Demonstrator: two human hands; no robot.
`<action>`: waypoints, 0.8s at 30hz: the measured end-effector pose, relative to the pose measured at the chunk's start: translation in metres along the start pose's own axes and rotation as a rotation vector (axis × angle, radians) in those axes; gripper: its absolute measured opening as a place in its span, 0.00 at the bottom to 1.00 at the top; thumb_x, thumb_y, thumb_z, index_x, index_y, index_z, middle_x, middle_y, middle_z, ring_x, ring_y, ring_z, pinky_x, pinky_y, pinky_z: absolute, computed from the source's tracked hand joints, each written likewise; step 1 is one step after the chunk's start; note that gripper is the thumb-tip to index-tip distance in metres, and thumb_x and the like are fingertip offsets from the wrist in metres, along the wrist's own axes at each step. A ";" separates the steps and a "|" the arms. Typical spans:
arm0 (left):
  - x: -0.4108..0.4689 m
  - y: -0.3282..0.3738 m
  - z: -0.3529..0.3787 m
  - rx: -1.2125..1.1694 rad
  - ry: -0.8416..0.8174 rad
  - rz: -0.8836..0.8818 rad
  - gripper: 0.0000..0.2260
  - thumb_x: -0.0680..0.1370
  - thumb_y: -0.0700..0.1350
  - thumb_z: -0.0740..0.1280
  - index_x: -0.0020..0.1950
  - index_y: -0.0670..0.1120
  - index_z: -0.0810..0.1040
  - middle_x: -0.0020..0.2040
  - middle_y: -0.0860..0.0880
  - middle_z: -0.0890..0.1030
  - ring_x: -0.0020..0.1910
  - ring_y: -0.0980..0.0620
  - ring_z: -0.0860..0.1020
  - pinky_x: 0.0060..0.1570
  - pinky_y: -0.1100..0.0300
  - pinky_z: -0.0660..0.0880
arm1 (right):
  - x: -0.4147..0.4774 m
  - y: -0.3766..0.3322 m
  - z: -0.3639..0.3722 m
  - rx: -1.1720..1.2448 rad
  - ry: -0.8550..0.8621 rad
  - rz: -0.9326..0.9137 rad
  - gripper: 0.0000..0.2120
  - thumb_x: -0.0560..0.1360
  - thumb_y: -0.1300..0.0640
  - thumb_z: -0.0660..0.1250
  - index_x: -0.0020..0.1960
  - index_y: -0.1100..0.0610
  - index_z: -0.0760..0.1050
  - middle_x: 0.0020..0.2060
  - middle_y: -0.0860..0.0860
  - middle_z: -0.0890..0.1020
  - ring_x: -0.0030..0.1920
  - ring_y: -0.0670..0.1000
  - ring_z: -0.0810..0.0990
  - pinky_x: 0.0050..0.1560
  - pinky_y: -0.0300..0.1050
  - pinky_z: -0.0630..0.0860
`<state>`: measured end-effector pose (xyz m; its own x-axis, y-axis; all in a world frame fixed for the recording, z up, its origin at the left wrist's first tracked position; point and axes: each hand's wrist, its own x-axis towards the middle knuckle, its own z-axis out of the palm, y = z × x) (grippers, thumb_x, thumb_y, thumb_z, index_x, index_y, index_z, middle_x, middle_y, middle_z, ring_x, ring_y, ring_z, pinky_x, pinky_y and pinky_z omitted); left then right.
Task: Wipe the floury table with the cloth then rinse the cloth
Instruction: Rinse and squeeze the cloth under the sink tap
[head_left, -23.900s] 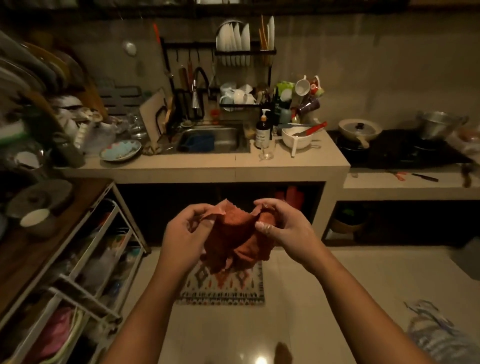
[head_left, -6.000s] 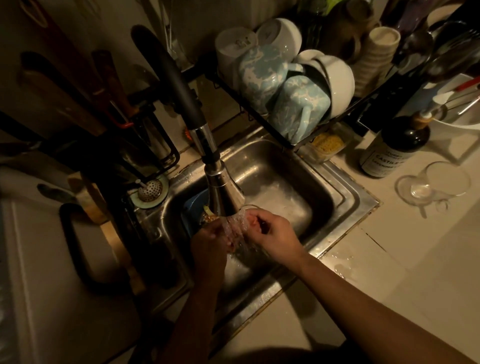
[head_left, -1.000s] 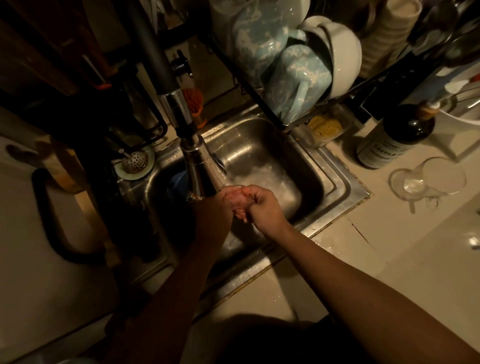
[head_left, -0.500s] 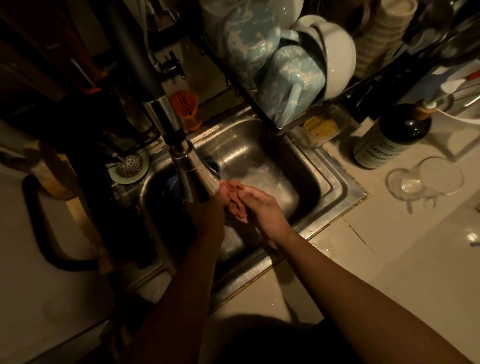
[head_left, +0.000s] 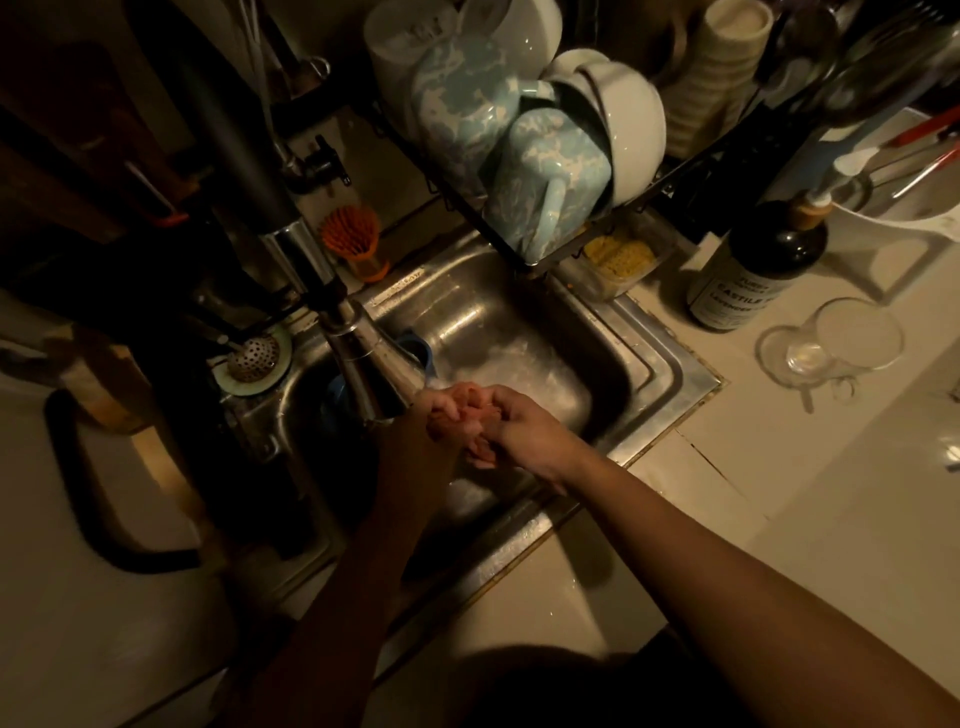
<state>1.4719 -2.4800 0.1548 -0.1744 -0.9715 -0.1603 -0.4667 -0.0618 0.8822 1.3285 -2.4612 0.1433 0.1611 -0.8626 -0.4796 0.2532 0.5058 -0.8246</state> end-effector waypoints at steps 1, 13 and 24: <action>0.003 -0.004 -0.004 0.048 -0.016 0.036 0.07 0.75 0.36 0.72 0.47 0.47 0.78 0.43 0.58 0.80 0.42 0.73 0.78 0.40 0.77 0.71 | -0.003 -0.001 -0.001 0.063 0.006 0.011 0.11 0.80 0.70 0.60 0.55 0.56 0.75 0.41 0.55 0.80 0.34 0.46 0.79 0.34 0.36 0.77; 0.007 -0.019 -0.012 0.290 -0.177 0.208 0.18 0.72 0.35 0.69 0.54 0.57 0.83 0.45 0.66 0.82 0.47 0.70 0.78 0.52 0.72 0.74 | -0.007 0.010 -0.023 0.021 -0.283 -0.197 0.10 0.78 0.55 0.66 0.57 0.56 0.78 0.41 0.51 0.82 0.35 0.47 0.76 0.33 0.36 0.73; 0.006 0.012 0.030 -0.392 0.011 -0.340 0.14 0.75 0.28 0.61 0.37 0.42 0.80 0.26 0.49 0.78 0.26 0.52 0.73 0.30 0.62 0.70 | 0.001 0.039 -0.020 -0.643 0.350 -0.596 0.13 0.78 0.63 0.65 0.42 0.46 0.69 0.30 0.37 0.71 0.32 0.35 0.71 0.37 0.30 0.66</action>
<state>1.4390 -2.4798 0.1514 -0.0594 -0.8839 -0.4639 -0.1349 -0.4533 0.8811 1.3193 -2.4429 0.1042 -0.1477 -0.9842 0.0976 -0.3905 -0.0326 -0.9200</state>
